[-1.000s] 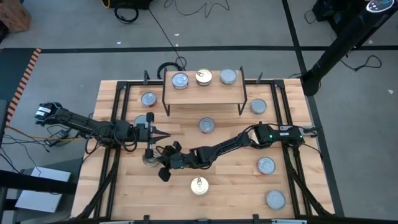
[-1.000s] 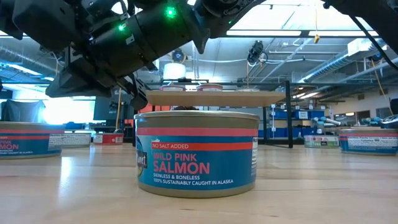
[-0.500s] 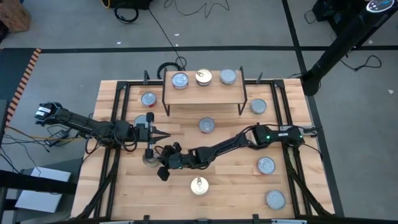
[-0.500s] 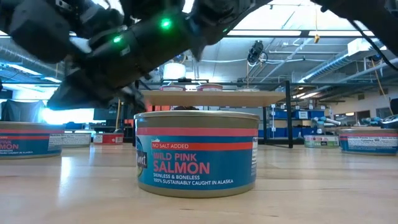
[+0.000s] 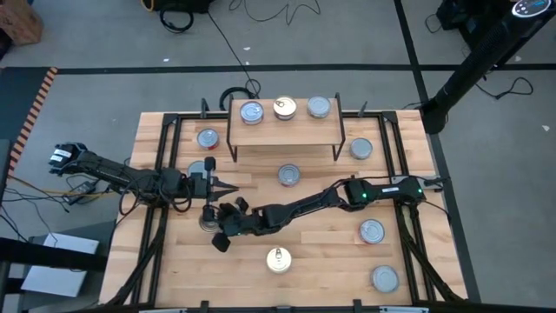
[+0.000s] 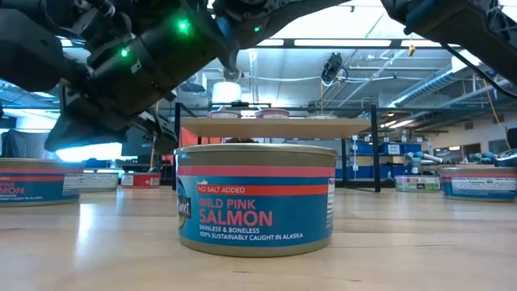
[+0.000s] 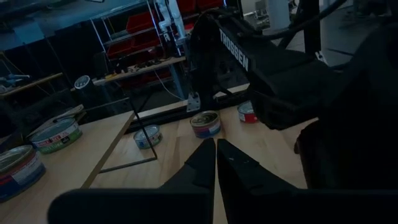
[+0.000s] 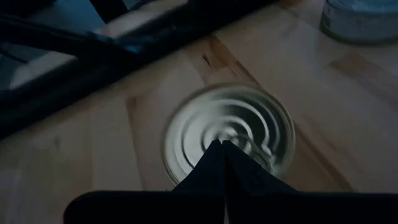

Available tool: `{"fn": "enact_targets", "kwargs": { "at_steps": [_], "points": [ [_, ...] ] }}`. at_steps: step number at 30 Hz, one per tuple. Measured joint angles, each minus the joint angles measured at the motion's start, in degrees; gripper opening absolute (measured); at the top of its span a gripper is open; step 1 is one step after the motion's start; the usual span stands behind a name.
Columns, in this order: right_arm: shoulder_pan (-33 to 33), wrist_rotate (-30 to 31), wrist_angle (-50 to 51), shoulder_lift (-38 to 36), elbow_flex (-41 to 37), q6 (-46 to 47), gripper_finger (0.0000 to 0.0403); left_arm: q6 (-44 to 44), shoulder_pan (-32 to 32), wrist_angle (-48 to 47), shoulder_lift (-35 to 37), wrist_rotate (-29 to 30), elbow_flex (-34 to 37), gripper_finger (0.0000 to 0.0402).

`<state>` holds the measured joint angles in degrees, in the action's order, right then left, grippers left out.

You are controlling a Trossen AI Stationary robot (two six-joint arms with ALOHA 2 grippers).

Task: Stack canned seafood by type on shelf
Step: Stack the blue pink tuna can on top of the blue pink tuna can on the shelf

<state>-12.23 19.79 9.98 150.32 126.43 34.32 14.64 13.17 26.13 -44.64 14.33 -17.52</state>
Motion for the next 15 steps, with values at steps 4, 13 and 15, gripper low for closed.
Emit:
{"fn": "enact_targets", "kwargs": {
  "at_steps": [4,13,15],
  "points": [
    [0.02,0.00,3.18,0.00,0.00,1.88,0.0000,0.00,0.02,0.04,0.00,0.00,0.00,0.0019],
    [0.02,1.07,5.90,-0.17,0.09,3.20,0.0000,0.00,0.01,0.09,0.00,0.00,0.00,0.0019],
    [0.04,1.30,6.52,-0.42,0.09,3.18,0.0000,0.01,0.01,0.09,0.00,0.00,0.00,0.0019]
  ]
}}
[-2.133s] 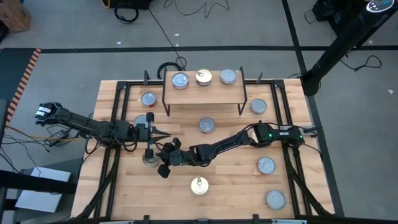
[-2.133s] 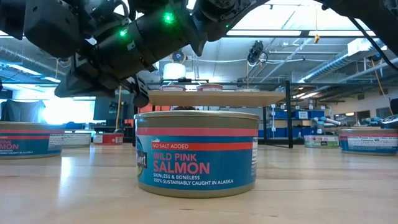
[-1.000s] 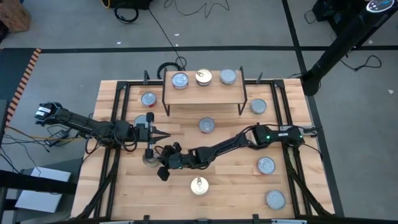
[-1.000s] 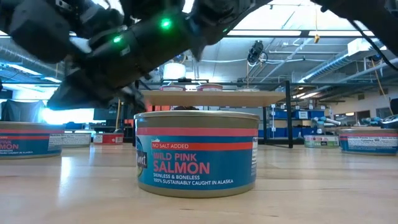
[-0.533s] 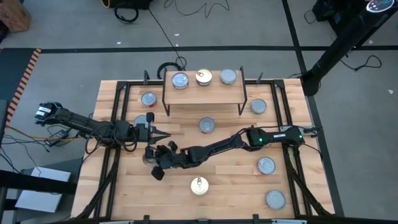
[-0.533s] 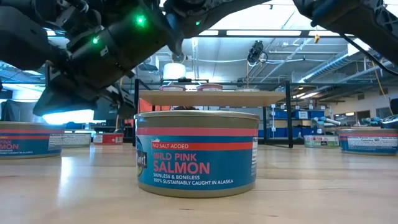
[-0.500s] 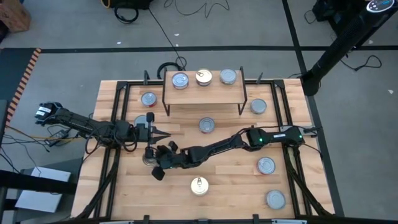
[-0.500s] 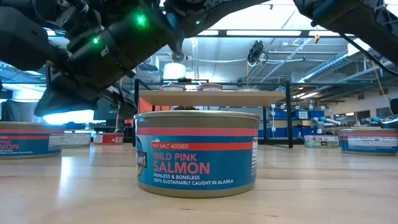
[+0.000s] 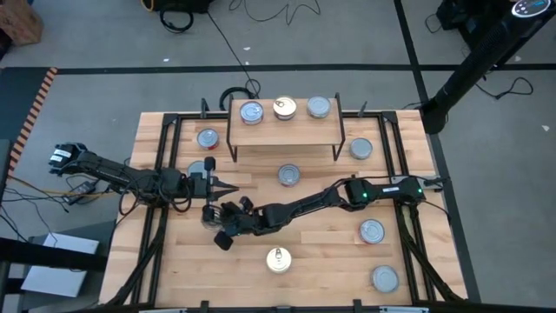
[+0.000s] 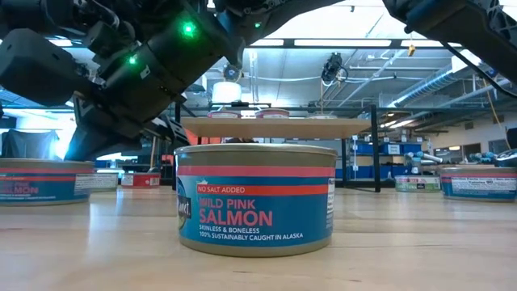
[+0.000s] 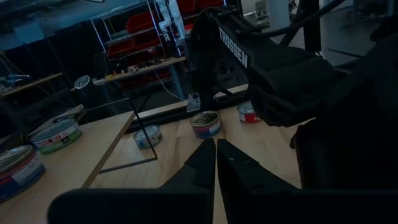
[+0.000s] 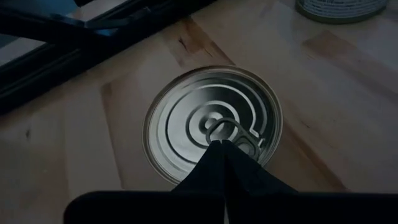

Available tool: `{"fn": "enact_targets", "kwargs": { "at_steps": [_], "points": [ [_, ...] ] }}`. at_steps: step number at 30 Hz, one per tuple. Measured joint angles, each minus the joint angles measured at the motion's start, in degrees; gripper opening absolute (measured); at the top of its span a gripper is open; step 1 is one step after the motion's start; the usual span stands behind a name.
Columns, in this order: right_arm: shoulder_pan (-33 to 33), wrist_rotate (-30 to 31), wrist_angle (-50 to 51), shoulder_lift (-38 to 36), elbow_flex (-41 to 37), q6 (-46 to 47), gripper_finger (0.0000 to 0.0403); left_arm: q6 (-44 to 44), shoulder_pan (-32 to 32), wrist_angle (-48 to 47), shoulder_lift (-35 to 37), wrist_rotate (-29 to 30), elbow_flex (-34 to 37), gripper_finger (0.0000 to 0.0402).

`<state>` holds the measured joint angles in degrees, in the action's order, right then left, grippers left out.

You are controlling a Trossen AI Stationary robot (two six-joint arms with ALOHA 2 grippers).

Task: Stack canned seafood by type on shelf
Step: Stack the blue pink tuna can on top of the blue pink tuna can on the shelf

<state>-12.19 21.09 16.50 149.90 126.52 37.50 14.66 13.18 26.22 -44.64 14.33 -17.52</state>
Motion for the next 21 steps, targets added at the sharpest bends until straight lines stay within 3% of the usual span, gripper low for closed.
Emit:
{"fn": "enact_targets", "kwargs": {
  "at_steps": [21],
  "points": [
    [0.21,0.24,12.03,-2.88,-0.09,-0.16,0.0000,0.00,0.00,-0.05,0.01,0.00,-0.02,0.0019]
  ]
}}
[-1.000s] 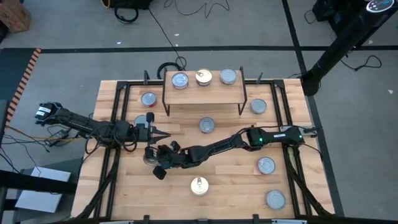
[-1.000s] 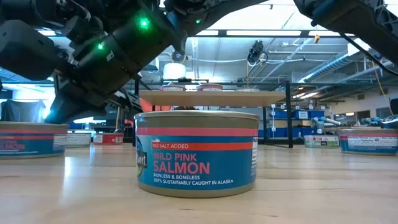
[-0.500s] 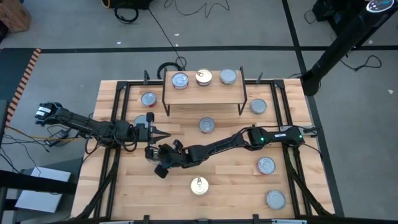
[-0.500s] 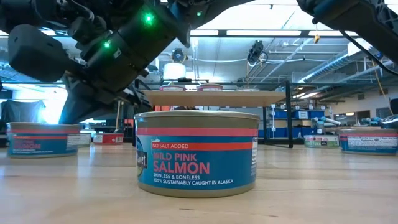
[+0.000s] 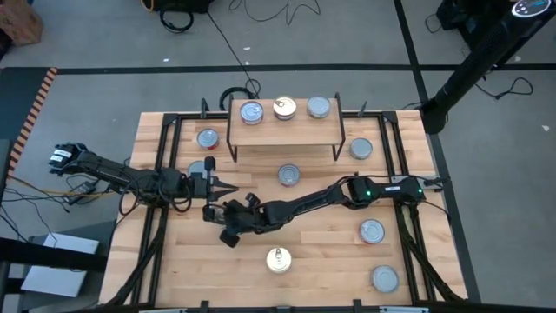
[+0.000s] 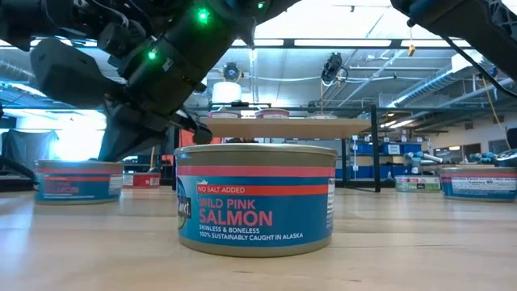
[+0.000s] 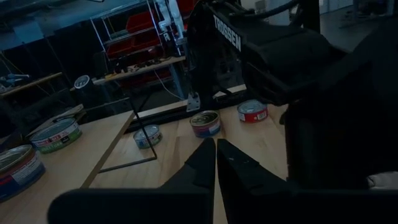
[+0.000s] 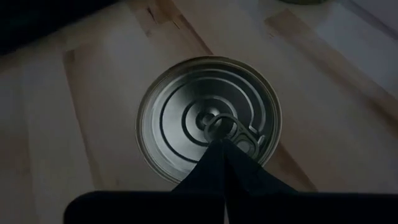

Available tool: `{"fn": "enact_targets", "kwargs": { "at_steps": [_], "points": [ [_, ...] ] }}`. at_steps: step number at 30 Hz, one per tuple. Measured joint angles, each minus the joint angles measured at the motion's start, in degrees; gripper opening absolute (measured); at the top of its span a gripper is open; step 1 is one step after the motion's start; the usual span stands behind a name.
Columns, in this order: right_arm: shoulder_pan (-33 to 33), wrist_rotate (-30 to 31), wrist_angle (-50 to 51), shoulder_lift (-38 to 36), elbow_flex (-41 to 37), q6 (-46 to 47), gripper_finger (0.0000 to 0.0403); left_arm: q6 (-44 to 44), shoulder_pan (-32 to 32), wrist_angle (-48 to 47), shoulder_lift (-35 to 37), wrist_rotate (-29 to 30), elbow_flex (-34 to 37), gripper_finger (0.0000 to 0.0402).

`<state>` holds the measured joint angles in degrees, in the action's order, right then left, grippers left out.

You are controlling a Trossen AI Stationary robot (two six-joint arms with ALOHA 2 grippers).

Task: Stack canned seafood by type on shelf
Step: Stack the blue pink tuna can on top of the blue pink tuna can on the shelf

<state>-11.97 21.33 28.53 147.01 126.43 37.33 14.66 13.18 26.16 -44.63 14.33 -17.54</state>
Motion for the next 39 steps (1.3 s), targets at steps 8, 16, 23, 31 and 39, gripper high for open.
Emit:
{"fn": "enact_targets", "kwargs": {
  "at_steps": [8,16,23,31,39],
  "points": [
    [0.41,-0.44,8.48,-2.58,-0.12,-4.22,0.0000,0.00,-0.03,-0.18,-0.01,0.02,-0.02,0.0019],
    [0.68,-1.90,13.34,-4.57,-0.13,-8.27,0.0000,-0.02,-0.01,0.06,-0.01,0.07,-0.02,0.0019],
    [0.26,-3.34,7.91,-5.08,-0.13,-8.78,0.0000,-0.02,-0.01,0.19,0.01,0.04,-0.02,0.0019],
    [-1.50,-0.63,8.49,-5.09,-0.13,-13.34,0.0000,-0.01,-0.01,0.16,0.01,0.01,-0.02,0.0019],
    [-1.56,2.20,9.72,-5.38,-0.13,-16.89,0.0000,0.00,0.01,0.03,0.01,0.02,-0.02,0.0019]
  ]
}}
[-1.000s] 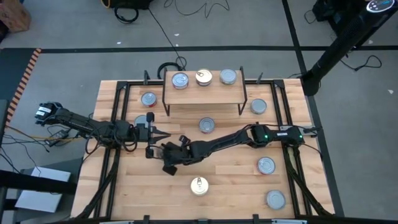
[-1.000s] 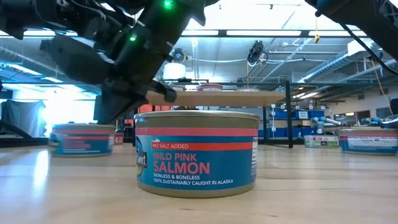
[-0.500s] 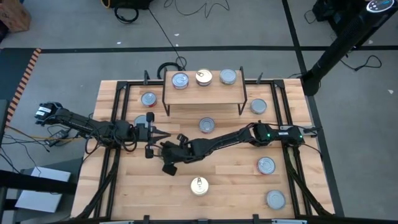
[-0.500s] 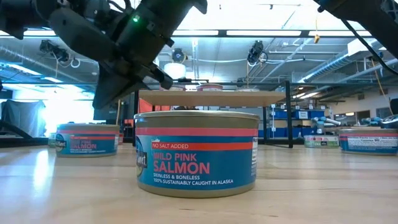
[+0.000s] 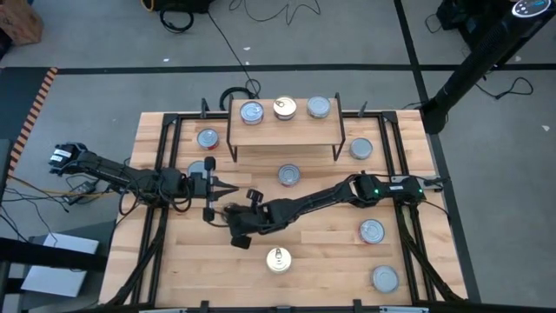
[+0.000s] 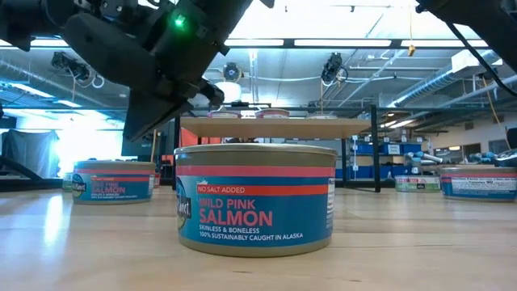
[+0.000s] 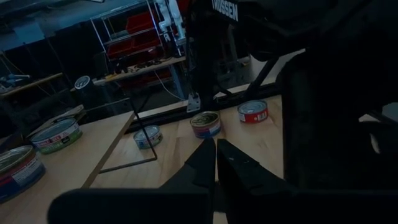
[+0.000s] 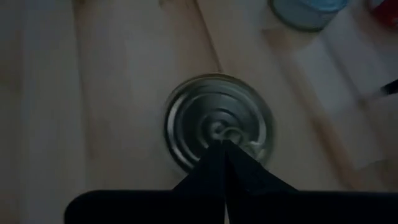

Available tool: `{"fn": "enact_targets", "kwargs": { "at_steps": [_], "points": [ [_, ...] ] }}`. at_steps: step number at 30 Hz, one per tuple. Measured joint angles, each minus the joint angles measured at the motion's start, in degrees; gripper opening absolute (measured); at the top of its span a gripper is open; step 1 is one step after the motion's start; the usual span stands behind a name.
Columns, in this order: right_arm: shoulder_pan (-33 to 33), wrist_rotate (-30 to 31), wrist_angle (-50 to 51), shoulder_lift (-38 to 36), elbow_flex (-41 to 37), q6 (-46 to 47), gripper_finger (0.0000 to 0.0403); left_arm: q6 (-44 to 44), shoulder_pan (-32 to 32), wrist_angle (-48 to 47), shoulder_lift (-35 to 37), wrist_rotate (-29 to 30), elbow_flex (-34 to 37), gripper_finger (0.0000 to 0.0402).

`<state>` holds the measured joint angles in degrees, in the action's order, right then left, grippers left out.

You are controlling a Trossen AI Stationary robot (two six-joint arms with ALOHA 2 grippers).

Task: Stack canned seafood by type on shelf
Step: Stack the blue pink tuna can on top of the blue pink tuna can on the shelf

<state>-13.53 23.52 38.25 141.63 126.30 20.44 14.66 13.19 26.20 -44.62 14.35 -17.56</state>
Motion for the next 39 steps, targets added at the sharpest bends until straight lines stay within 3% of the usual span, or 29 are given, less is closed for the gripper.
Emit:
{"fn": "enact_targets", "kwargs": {
  "at_steps": [10,26,32,39],
  "points": [
    [-1.78,3.74,6.35,-2.13,0.07,-4.49,0.0000,-0.02,0.00,0.11,0.00,-0.02,0.00,0.0019],
    [-1.02,-1.81,7.54,-2.22,-0.17,-9.86,0.0000,-0.02,-0.01,0.64,0.00,-0.02,0.00,0.0019],
    [-0.97,-4.07,2.60,-2.21,-3.71,-14.40,0.0001,0.09,-0.01,2.23,-0.02,-0.02,0.00,0.0019],
    [-1.00,-7.12,-2.49,-2.02,-8.31,-21.29,0.0041,-0.13,0.00,1.92,0.00,-0.02,0.00,0.0019]
  ]
}}
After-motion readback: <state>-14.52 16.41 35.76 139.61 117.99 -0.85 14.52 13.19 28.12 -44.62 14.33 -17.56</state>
